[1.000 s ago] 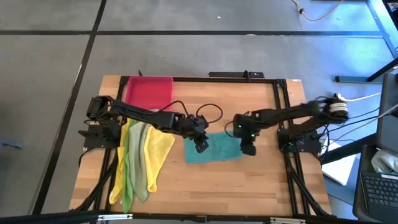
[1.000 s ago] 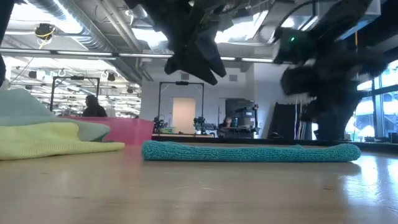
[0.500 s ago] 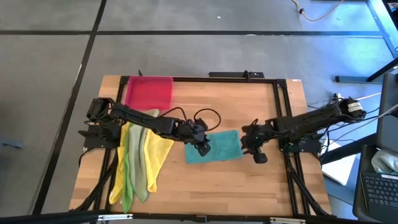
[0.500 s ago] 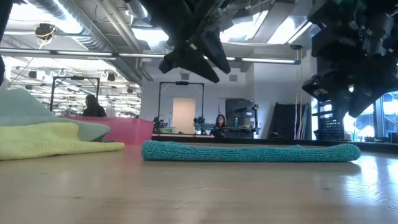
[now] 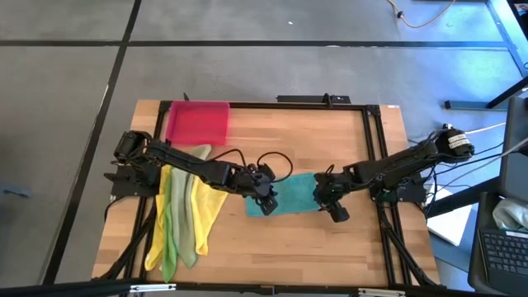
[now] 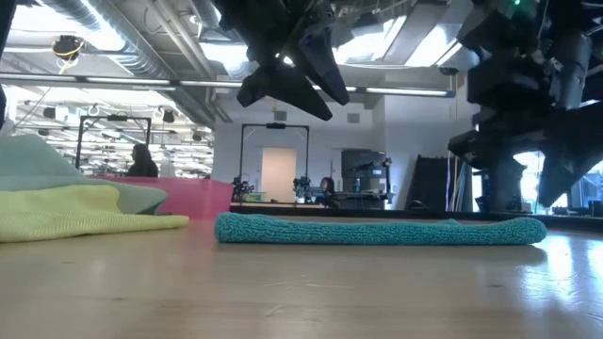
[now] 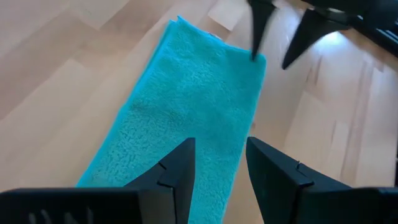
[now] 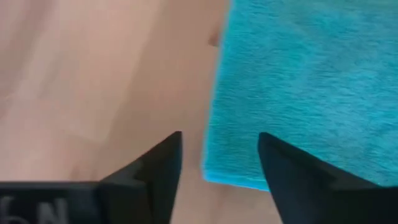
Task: Fold microfiber towels
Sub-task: Fold the blue microfiber towel
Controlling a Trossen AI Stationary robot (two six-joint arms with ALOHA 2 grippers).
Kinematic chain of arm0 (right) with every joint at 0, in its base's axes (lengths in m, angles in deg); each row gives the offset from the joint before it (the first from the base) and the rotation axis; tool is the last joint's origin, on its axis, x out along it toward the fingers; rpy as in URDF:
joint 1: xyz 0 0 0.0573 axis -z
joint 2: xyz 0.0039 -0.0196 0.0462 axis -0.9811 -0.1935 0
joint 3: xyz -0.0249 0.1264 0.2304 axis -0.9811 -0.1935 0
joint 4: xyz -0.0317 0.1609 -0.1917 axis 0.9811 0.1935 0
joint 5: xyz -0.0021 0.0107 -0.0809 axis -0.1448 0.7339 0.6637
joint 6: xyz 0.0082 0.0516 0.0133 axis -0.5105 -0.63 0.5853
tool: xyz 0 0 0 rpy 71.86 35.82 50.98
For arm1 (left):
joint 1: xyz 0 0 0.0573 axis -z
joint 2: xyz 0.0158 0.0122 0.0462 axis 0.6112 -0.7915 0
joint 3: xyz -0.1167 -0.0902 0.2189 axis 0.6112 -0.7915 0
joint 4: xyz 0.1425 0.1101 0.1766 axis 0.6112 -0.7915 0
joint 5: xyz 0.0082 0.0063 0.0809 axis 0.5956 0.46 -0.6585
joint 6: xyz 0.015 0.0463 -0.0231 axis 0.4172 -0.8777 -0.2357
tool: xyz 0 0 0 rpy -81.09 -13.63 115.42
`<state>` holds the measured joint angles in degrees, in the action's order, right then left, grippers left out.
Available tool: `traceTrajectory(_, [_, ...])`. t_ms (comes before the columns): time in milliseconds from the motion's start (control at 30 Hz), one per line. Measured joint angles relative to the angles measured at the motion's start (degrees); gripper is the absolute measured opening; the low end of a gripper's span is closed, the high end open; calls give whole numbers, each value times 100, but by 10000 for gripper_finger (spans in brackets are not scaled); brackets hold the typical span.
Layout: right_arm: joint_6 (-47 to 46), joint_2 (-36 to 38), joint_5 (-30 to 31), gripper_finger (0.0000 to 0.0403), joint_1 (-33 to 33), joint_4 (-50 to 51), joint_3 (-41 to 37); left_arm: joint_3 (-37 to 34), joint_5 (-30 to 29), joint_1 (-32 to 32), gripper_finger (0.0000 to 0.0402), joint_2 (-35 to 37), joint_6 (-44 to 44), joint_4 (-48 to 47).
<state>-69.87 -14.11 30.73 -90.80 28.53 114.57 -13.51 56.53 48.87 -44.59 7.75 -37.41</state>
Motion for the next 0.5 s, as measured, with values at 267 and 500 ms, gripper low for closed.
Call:
traceTrajectory(267, [-63, -484, 281, 274, -293, -69, 0, 0, 234, 25, 135, 0, -7, -79])
traceTrajectory(500, [-487, -781, 890, 249, -584, -237, 20, 0, 288, 27, 135, 0, -1, -68])
